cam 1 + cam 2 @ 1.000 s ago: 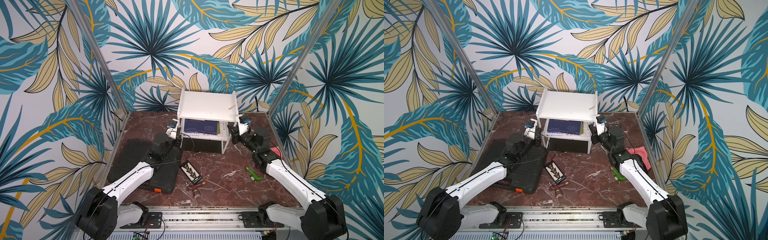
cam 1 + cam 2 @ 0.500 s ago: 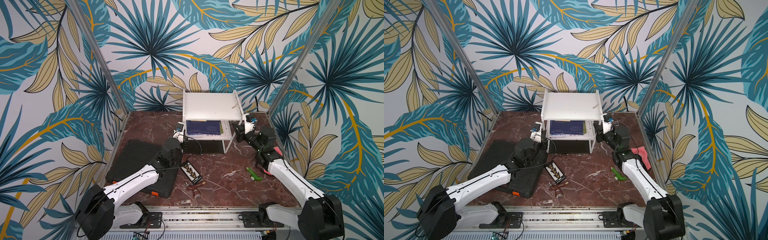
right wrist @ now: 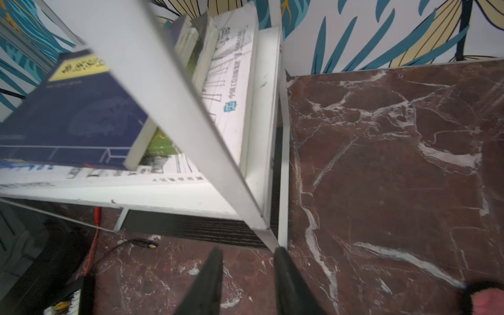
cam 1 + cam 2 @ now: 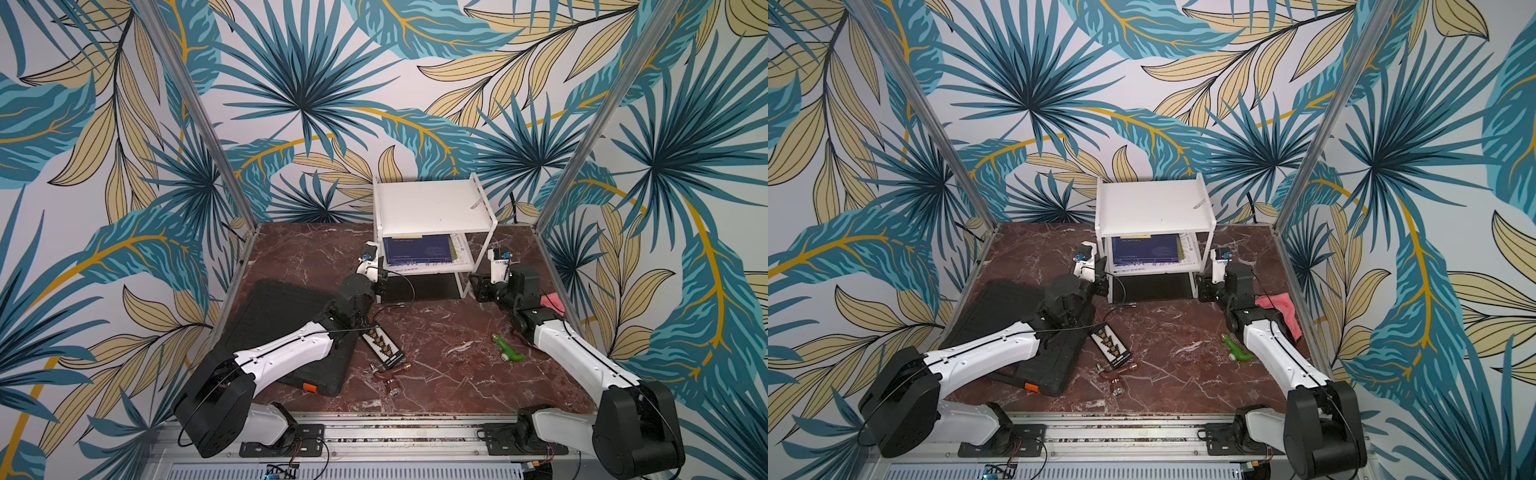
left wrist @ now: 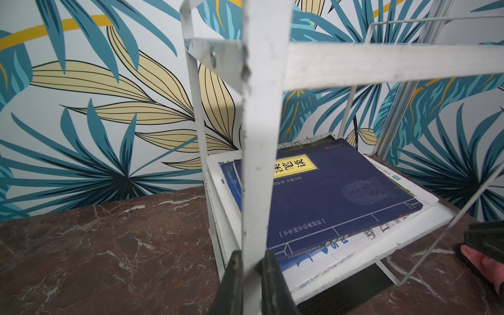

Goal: Wipe the bookshelf clean with a cloth
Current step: Move the shelf to the center of the board, then pick up the cleaning item at the center of the board, then hold the shelf at the center of the board.

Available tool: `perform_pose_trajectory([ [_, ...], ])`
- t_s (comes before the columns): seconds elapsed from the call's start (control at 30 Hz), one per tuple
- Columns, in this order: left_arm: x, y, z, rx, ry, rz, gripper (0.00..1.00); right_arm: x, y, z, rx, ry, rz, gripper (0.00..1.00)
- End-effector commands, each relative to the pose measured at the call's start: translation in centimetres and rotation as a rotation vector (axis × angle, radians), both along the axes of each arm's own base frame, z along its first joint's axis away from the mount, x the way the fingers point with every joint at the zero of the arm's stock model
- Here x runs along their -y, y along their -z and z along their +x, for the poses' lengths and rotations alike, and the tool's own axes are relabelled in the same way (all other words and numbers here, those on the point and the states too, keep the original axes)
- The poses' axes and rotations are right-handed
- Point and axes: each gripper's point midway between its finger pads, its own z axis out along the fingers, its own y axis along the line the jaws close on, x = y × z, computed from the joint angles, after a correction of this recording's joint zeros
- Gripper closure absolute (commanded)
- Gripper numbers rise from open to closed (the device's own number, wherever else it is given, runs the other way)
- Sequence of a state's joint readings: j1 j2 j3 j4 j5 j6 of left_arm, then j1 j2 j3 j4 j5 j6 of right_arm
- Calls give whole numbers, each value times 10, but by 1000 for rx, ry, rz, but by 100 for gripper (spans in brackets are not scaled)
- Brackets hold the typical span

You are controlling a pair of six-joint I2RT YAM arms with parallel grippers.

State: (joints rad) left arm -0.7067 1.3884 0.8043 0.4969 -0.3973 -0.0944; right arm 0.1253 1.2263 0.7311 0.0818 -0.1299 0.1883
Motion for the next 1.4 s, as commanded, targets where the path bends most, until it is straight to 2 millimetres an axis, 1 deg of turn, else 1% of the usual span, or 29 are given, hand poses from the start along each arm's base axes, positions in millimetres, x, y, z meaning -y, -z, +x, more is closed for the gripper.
perform_pose_trajectory([
  [0.0,16,25,-10,-77,94,62,76,23,-20,-22,17,138,15,36],
  [0.07,12,27,-14,-91,94,69,62,46,-15,-48,-15,268,16,17],
  [0.1,10,27,-16,-94,90,69,57,63,-6,-63,-48,375,18,10],
  [0.13,6,27,-18,-96,84,59,51,83,7,-82,-97,499,11,5],
  [0.17,4,25,-19,-95,83,46,47,99,17,-96,-122,598,7,1],
  [0.2,1,25,-20,-97,82,36,44,112,22,-107,-134,676,7,1],
  [0.27,-3,18,-22,-90,91,11,36,138,36,-121,-173,818,7,0],
  [0.37,-7,9,-19,-79,94,-8,25,166,54,-122,-271,950,74,1],
  [0.5,-17,-2,-11,-67,71,-54,17,196,74,-113,-376,1101,142,1],
  [0.53,-20,-4,-8,-67,65,-73,15,204,84,-109,-403,1137,166,0],
  [0.63,-18,-4,-3,-71,80,-98,14,219,118,-99,-460,1179,284,0],
  [0.67,-15,-3,-1,-75,93,-96,14,221,127,-92,-459,1167,326,0],
  [0.7,-12,-4,0,-76,105,-93,15,224,131,-83,-441,1151,347,1],
  [0.77,-9,-7,3,-75,118,-89,16,228,129,-66,-394,1092,332,5],
  [0.8,-8,-9,4,-71,119,-88,17,228,125,-62,-374,1054,305,11],
  [0.83,-8,-10,6,-67,117,-85,19,229,117,-56,-338,1010,272,20],
  [0.87,-8,-11,8,-66,117,-83,22,229,106,-53,-302,969,241,36],
  [0.9,-8,-12,10,-65,119,-86,26,228,98,-52,-280,936,199,49],
  [0.93,-8,-14,12,-64,123,-91,31,228,86,-52,-249,896,155,63],
  [0.97,-7,-14,13,-66,128,-96,34,227,74,-54,-224,870,116,75],
  [1.0,-7,-16,15,-63,131,-102,39,226,64,-56,-203,846,83,86],
  [1.07,-7,-17,19,-66,129,-110,50,217,46,-58,-141,793,83,100],
  [1.13,-9,-18,24,-66,121,-117,58,207,33,-61,-73,758,103,100],
  [1.17,-6,-19,23,-66,147,-120,61,205,31,-64,-58,755,105,100],
  [1.23,-5,-20,25,-64,150,-113,68,205,34,-70,-76,770,103,100],
  [1.27,-5,-19,26,-66,150,-104,71,207,39,-72,-107,785,104,100],
  [1.3,-6,-20,27,-65,146,-95,76,209,47,-73,-144,805,107,94],
  [1.33,-6,-19,28,-67,145,-86,80,212,54,-73,-179,827,108,69],
  [1.37,-6,-20,29,-66,145,-79,83,216,61,-72,-212,853,109,37],
])
